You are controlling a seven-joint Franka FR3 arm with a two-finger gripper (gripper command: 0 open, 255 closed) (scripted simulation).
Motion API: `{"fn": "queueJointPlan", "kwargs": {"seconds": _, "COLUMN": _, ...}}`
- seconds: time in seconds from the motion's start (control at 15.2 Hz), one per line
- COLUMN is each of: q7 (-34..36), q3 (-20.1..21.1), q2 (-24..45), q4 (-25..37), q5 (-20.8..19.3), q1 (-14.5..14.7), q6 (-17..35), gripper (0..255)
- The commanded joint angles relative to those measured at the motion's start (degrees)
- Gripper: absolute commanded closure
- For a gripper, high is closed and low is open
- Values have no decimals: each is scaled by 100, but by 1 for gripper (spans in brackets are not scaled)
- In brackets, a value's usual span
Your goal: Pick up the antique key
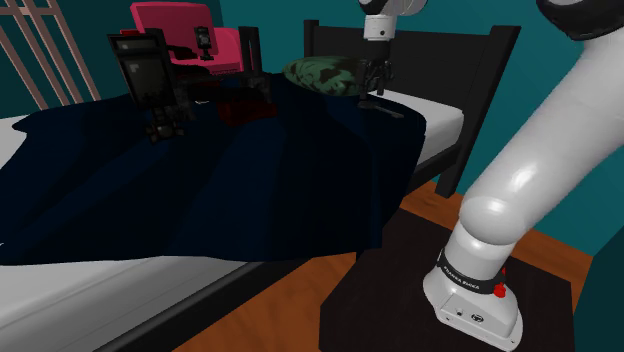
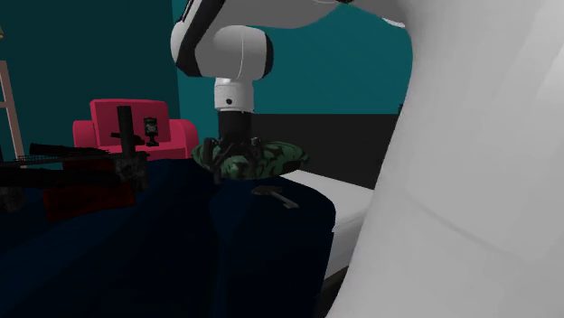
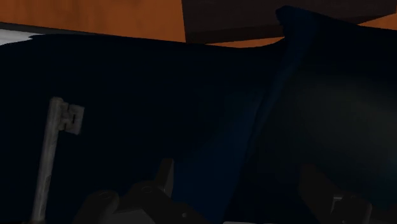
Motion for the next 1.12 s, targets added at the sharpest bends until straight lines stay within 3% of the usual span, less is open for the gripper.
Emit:
{"fn": "queueJointPlan", "kwargs": {"seconds": 0.0, "q7": -120, "q3": -164, "q2": 374, "q4": 305, "q5": 114, "q1": -70, "q6": 2, "gripper": 0}}
{"fn": "queueJointPlan", "kwargs": {"seconds": 0.53, "q7": -768, "q3": -752, "q2": 2150, "q4": 1868, "q5": 864, "q1": -596, "q6": -193, "gripper": 0}}
{"fn": "queueJointPlan", "kwargs": {"seconds": 1.06, "q7": -1170, "q3": -929, "q2": 4034, "q4": 3926, "q5": 1740, "q1": -1578, "q6": -829, "gripper": 0}}
